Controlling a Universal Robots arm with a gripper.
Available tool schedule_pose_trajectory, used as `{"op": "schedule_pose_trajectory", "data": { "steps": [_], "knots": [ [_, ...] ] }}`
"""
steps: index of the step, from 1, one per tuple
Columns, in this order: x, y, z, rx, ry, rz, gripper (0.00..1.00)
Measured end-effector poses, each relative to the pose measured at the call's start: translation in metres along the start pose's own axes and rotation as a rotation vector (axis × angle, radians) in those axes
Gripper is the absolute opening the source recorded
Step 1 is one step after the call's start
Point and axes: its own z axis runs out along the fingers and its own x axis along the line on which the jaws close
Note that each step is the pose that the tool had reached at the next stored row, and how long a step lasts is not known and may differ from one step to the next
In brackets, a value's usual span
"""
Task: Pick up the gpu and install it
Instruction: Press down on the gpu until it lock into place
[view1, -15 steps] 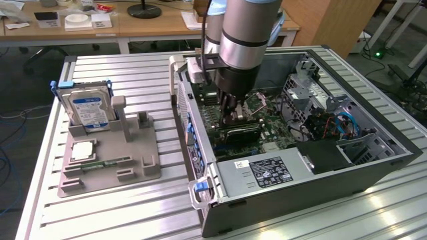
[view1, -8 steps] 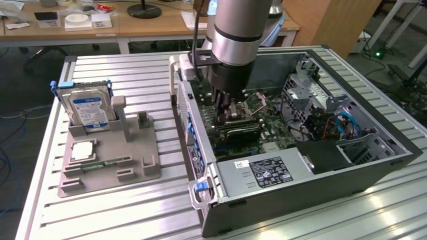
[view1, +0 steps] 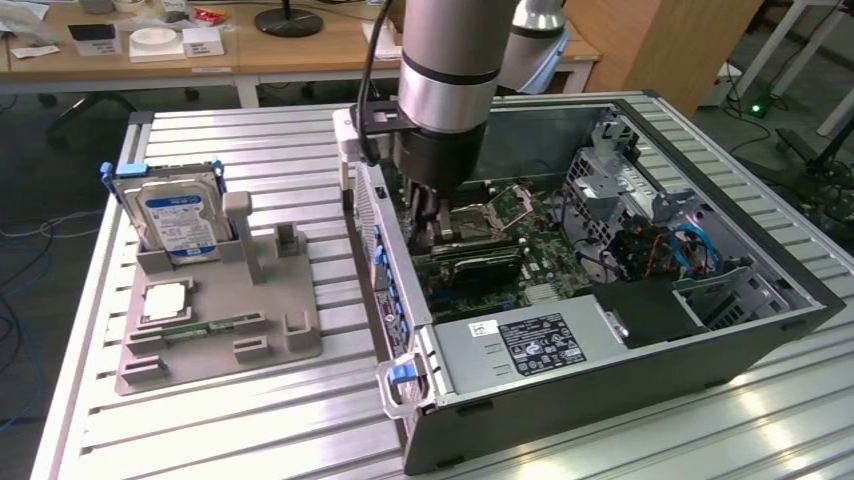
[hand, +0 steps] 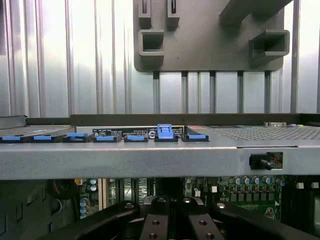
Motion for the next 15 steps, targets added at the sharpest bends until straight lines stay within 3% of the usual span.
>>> {"op": "schedule_pose_trajectory", "data": {
  "steps": [8,15],
  "knots": [
    [0.0,0.0069,0.0008,-0.0051,0.0003,0.0,0.1],
    [0.0,0.0068,0.0111,-0.0073,-0.0015,0.0,0.1]
  ]
}}
